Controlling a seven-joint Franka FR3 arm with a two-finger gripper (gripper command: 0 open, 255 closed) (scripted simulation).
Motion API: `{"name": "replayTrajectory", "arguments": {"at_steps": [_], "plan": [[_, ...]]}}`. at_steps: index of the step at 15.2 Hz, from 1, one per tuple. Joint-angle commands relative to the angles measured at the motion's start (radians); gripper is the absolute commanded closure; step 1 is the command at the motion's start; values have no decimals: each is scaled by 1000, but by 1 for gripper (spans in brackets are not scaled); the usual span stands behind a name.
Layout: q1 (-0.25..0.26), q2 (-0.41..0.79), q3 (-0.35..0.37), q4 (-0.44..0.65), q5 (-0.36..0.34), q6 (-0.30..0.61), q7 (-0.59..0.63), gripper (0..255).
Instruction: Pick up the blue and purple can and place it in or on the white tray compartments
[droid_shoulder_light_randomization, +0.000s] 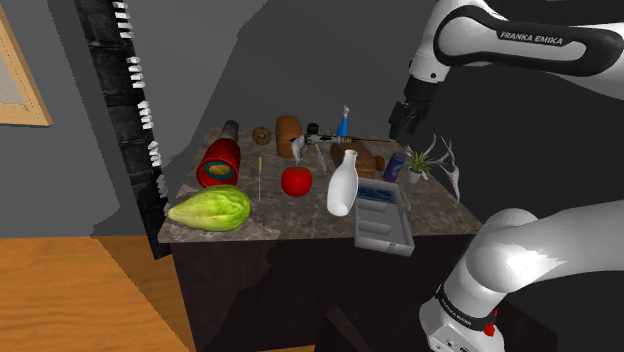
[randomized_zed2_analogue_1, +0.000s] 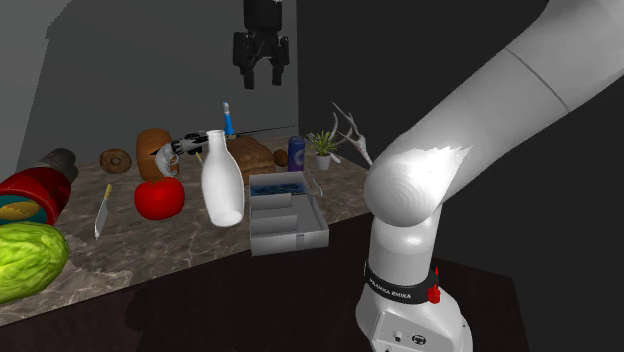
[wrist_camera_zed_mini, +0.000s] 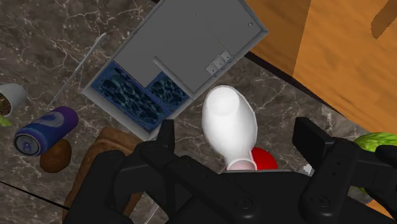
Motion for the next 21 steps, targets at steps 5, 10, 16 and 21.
{"name": "replayTrajectory", "arguments": {"at_steps": [5, 10, 16, 21], "plan": [[-24, 118, -123, 5, -48, 106, -132, 0], [-34, 249, -224, 43, -61, 192, -242, 0], [-38, 442, -341, 130, -28, 283, -389, 0], [-46, 633, -426, 236, 53, 338, -532, 0]]}}
